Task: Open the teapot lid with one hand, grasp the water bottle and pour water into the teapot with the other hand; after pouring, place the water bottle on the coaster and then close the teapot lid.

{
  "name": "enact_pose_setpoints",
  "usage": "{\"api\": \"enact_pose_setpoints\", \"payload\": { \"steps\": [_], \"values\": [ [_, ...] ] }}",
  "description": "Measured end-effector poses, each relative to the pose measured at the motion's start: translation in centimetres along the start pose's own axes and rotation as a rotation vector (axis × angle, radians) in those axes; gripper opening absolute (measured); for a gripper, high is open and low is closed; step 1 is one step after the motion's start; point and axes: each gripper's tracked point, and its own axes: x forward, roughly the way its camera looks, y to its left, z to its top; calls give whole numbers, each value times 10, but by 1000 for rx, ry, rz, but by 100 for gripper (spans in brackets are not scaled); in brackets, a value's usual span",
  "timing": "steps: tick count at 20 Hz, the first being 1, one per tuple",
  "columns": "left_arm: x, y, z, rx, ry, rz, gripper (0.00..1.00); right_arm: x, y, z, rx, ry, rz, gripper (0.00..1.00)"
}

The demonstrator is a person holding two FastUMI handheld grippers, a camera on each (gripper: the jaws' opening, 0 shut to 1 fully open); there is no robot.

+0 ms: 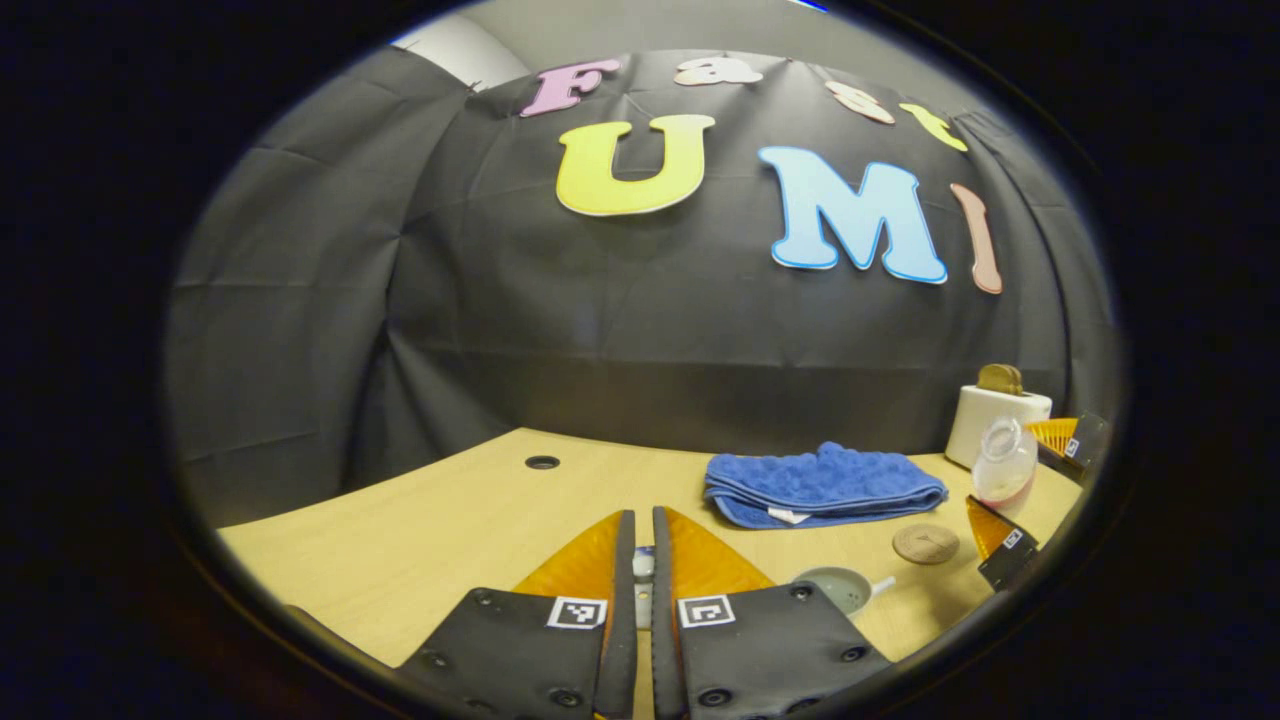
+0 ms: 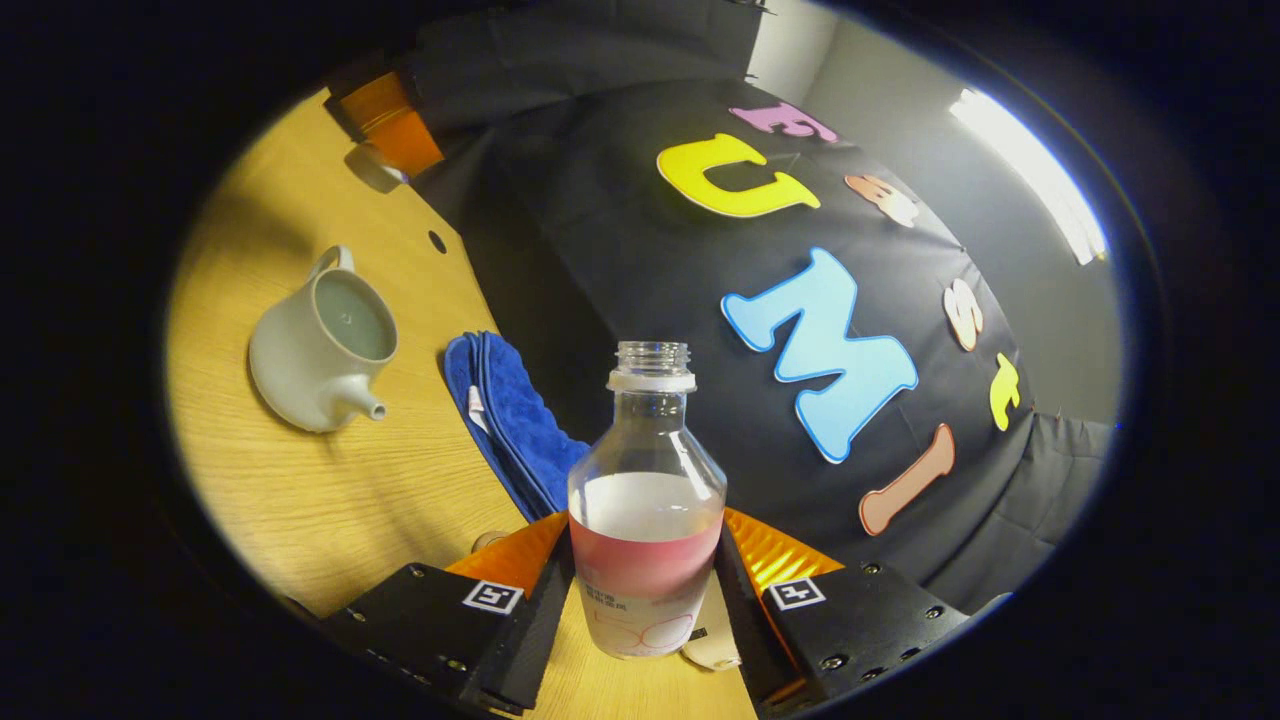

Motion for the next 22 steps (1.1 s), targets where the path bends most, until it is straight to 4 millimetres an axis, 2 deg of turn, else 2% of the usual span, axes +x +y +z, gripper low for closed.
{"api": "enact_pose_setpoints", "payload": {
  "steps": [3, 5, 9, 16, 22],
  "values": [
    [-1, 1, -2, -1, 4, 1, 14, 1, 7, -2, -88, -7, 3, 74],
    [-1, 0, -2, -1, 7, -2, 13, -1, 19, -3, -91, -10, 31, 74],
    [-3, 4, 1, -1, 3, 3, 13, -1, 34, 11, -119, -32, 51, 74],
    [-9, 16, 4, 8, -3, 16, 13, -2, 43, 13, -266, -50, 37, 74],
    [-12, 33, 0, 25, 1, 34, 12, -5, 50, 28, -377, -90, 17, 74]
  ]
}}
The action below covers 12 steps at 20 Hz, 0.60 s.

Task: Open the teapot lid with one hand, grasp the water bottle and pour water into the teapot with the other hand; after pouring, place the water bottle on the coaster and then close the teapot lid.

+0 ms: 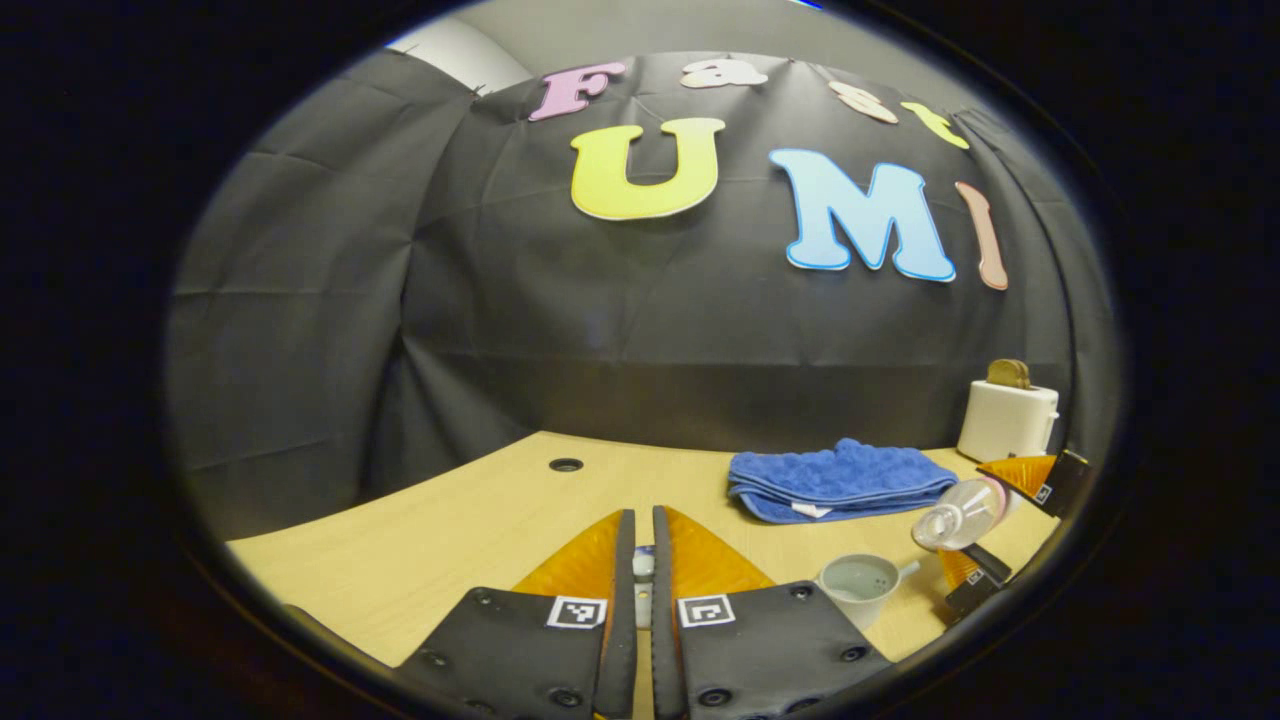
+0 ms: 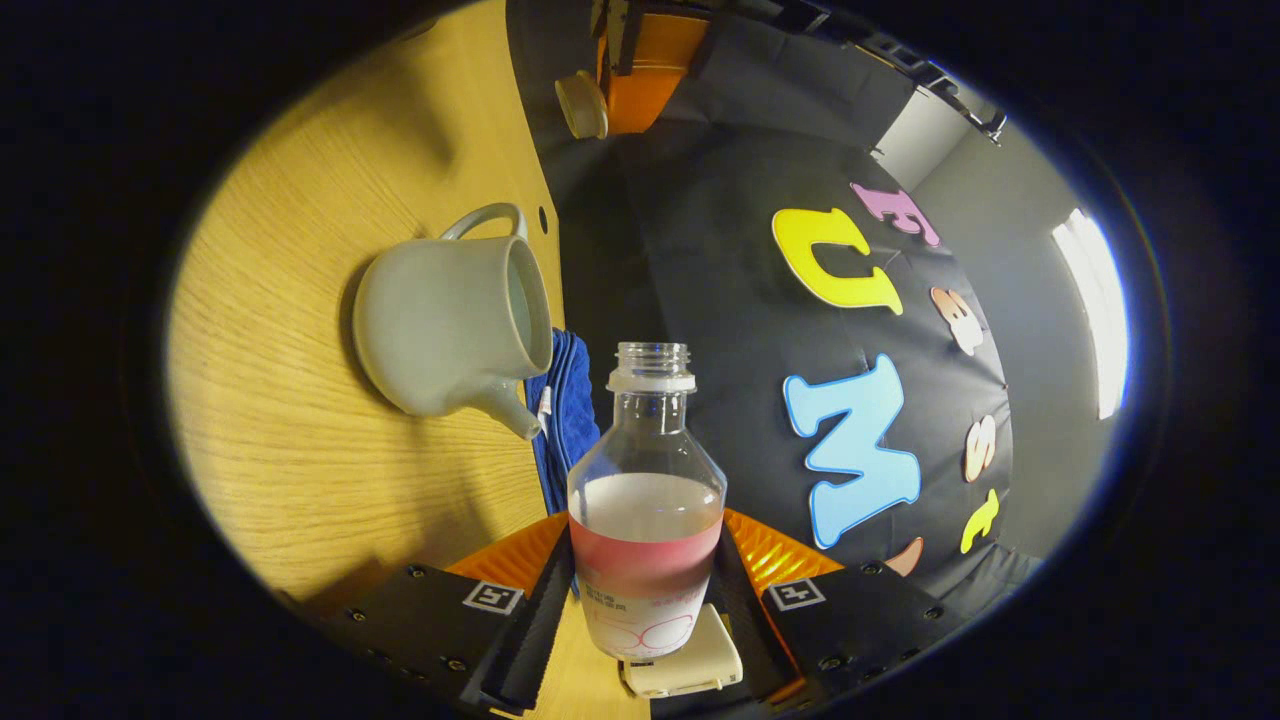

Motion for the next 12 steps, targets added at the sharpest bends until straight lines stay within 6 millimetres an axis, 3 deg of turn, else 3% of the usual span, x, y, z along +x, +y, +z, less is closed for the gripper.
{"api": "enact_pose_setpoints", "payload": {
  "steps": [12],
  "values": [
    [-6, 19, -10, -7, 16, 10, 12, 5, -7, 3, -200, -1, -38, 73]
  ]
}}
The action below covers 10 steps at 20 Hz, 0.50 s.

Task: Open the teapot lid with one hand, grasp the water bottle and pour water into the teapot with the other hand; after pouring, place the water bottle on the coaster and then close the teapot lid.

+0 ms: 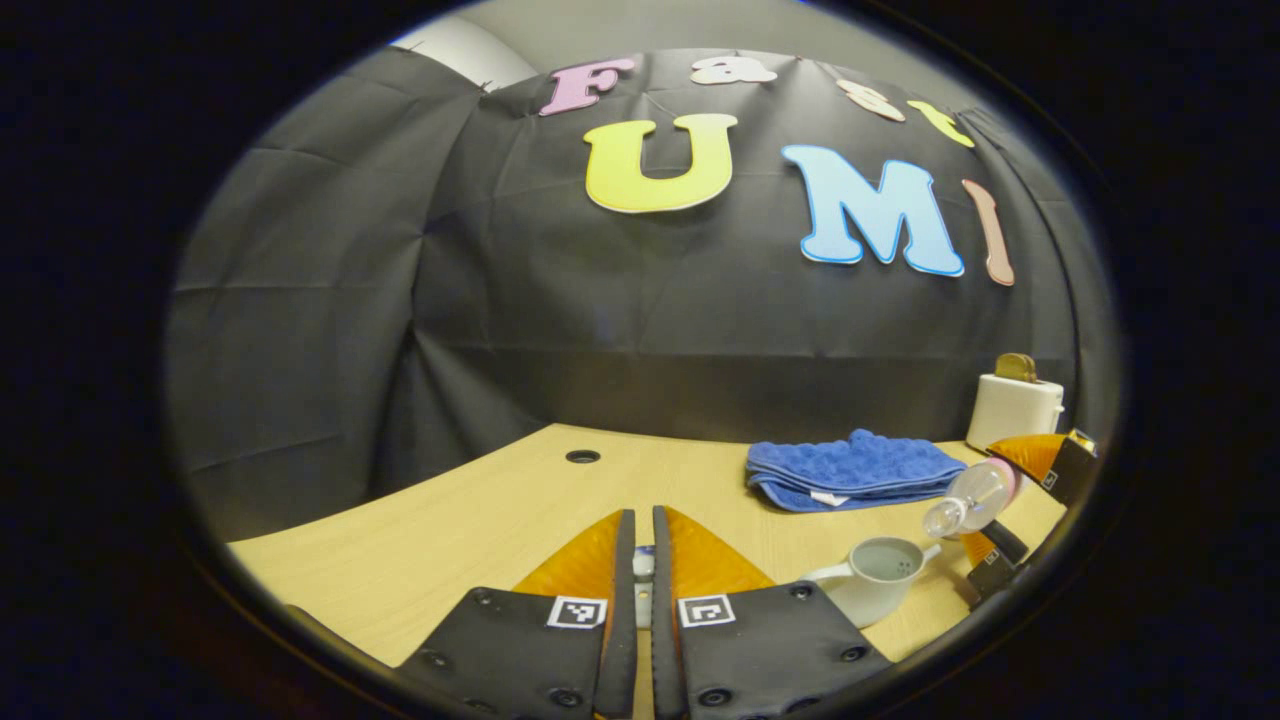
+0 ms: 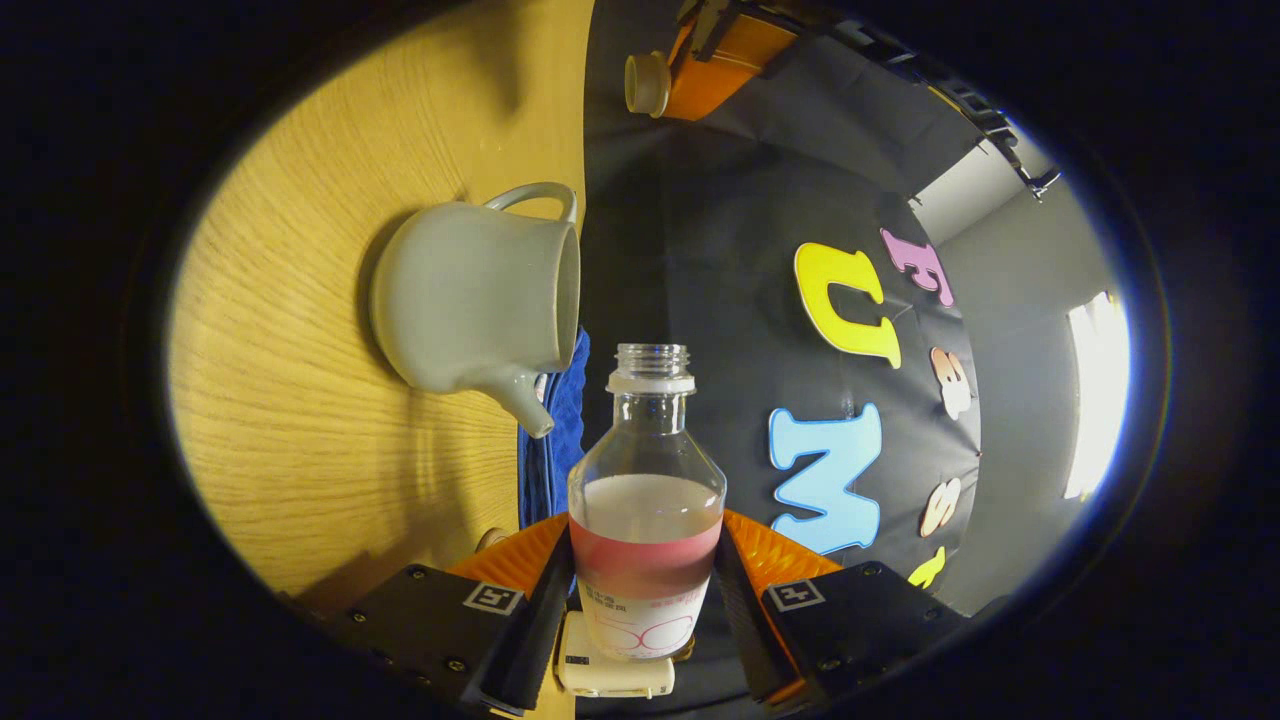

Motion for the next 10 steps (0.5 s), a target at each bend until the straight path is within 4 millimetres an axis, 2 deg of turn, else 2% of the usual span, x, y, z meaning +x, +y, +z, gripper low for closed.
{"api": "enact_pose_setpoints", "payload": {
  "steps": [2, 5, 6, 7, 10],
  "values": [
    [0, 1, -1, -4, 2, 1, 12, 0, -1, 6, -29, -8, -6, 73],
    [0, 5, -7, -11, 14, -2, 12, 2, 0, 4, -71, -12, -1, 73],
    [1, 7, -9, -11, 21, 1, 12, 1, -3, 6, -104, -9, -10, 70],
    [0, 8, -10, -18, 22, -1, 13, 0, -4, 5, -135, -9, -13, 74],
    [-1, 10, -10, -22, 20, -3, 12, 1, -5, 5, -163, -5, -14, 74]
  ]
}}
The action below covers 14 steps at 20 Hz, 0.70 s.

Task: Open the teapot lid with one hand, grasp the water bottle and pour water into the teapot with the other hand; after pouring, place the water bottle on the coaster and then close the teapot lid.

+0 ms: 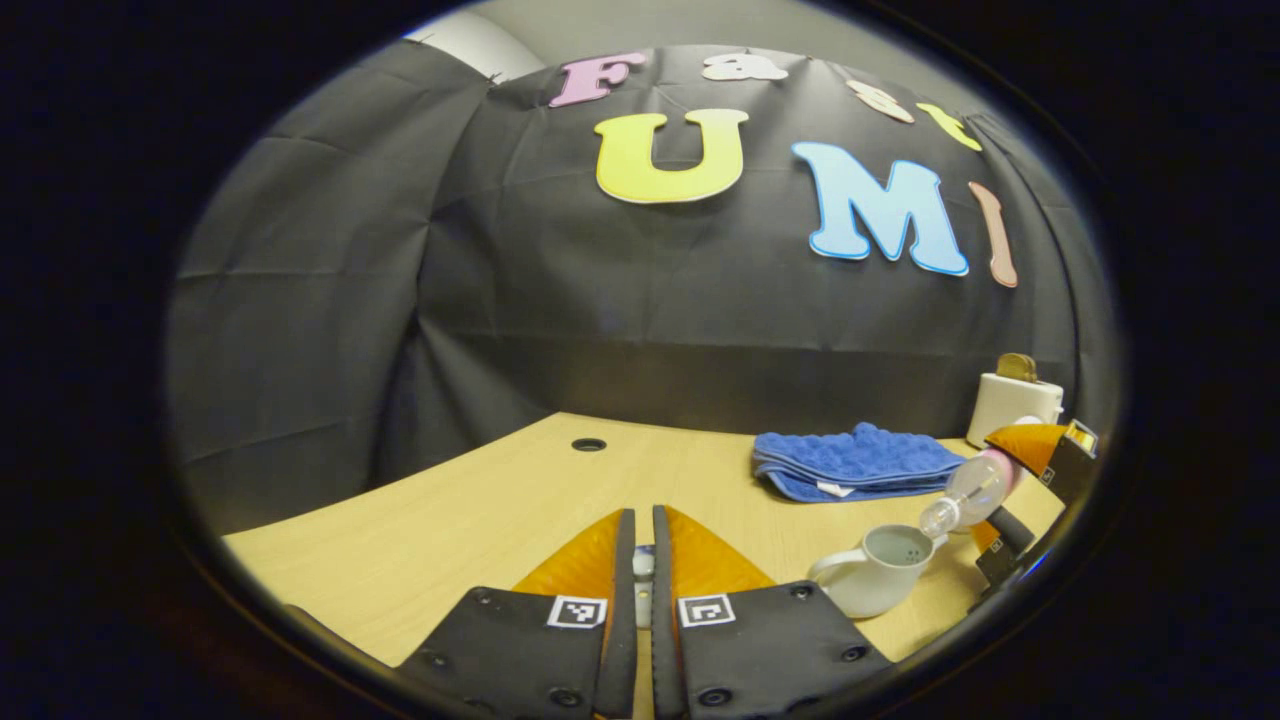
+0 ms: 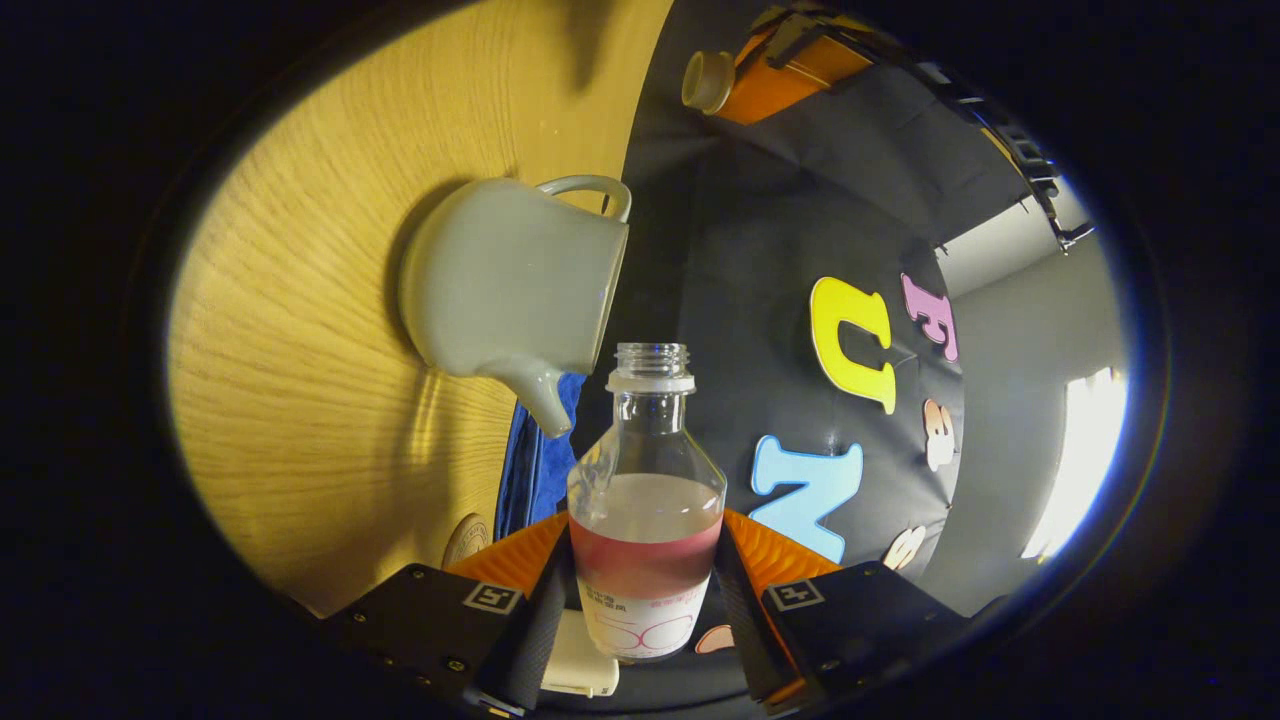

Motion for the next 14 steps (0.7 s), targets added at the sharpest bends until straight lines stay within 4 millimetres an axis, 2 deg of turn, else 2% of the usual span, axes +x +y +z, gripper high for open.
{"api": "enact_pose_setpoints", "payload": {
  "steps": [1, 4, 14],
  "values": [
    [0, 1, -2, 0, 1, 0, 14, 0, 0, 1, -12, -1, 1, 71],
    [-1, 1, -1, -3, 2, -1, 12, -5, 1, 1, -53, 2, -9, 74],
    [-2, 2, -3, -16, 4, -11, 13, 0, -7, 1, -90, 15, -14, 74]
  ]
}}
